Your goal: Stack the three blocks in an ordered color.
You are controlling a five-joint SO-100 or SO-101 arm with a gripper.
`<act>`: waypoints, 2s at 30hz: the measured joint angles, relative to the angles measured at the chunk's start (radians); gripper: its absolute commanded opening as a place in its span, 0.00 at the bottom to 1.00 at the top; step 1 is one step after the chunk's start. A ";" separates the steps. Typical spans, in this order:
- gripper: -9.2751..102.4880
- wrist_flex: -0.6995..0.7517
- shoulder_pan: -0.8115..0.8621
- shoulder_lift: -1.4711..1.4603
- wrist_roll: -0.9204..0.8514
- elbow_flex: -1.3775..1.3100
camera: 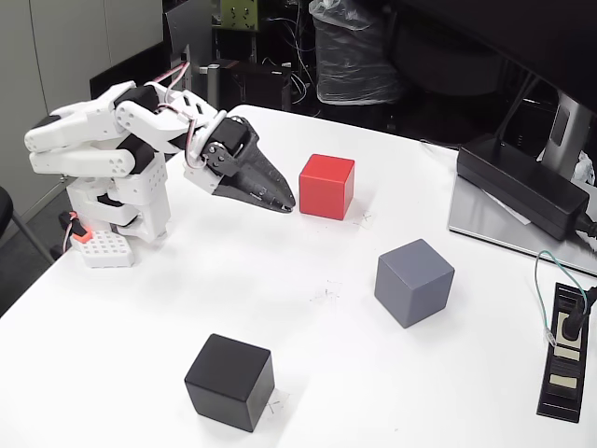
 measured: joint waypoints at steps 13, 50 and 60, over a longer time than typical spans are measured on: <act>0.08 -0.002 -0.011 0.000 0.000 0.000; 0.25 0.104 0.003 0.000 -0.272 -0.172; 0.31 0.117 0.002 -0.086 -0.285 -0.333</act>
